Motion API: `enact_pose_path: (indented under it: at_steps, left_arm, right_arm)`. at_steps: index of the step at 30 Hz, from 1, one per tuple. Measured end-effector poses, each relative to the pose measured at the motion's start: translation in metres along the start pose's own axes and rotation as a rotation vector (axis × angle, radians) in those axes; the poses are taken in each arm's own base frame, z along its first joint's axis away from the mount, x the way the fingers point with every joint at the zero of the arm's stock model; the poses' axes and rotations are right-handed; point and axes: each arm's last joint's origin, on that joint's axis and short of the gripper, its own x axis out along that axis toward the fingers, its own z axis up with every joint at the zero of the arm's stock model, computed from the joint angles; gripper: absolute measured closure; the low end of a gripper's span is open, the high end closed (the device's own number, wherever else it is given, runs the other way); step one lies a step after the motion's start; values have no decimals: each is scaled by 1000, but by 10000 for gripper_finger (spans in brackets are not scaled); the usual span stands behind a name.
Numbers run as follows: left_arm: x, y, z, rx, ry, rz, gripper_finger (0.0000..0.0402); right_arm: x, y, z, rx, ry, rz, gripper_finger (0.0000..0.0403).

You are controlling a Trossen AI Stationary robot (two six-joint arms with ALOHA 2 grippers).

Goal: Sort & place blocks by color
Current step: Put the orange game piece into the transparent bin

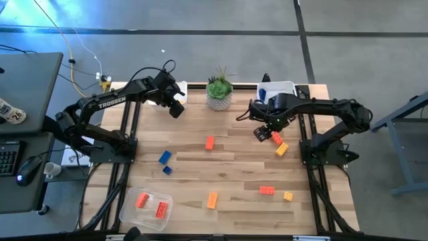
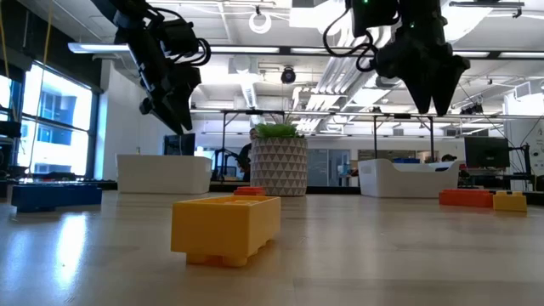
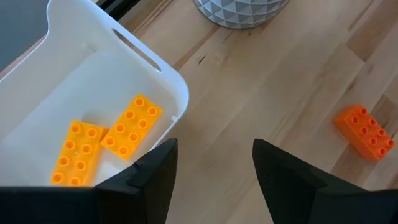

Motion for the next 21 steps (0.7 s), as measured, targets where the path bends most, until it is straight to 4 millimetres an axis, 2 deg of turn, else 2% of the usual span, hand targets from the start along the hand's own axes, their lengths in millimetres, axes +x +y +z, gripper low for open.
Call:
enact_pose_path:
  at_steps: [5, 12, 21]
  left_arm:
    - [0, 0, 0, -2, 0, 0, 204]
    - [0, 0, 2, -3, -18, -1, 204]
    - [0, 0, 2, -27, -23, -1, 204]
  right_arm:
    - [10, 0, 3, -6, 18, -46, 157]
    - [60, -17, -4, -1, 151, -120, 158]
    - [98, -30, -3, -9, 159, -71, 158]
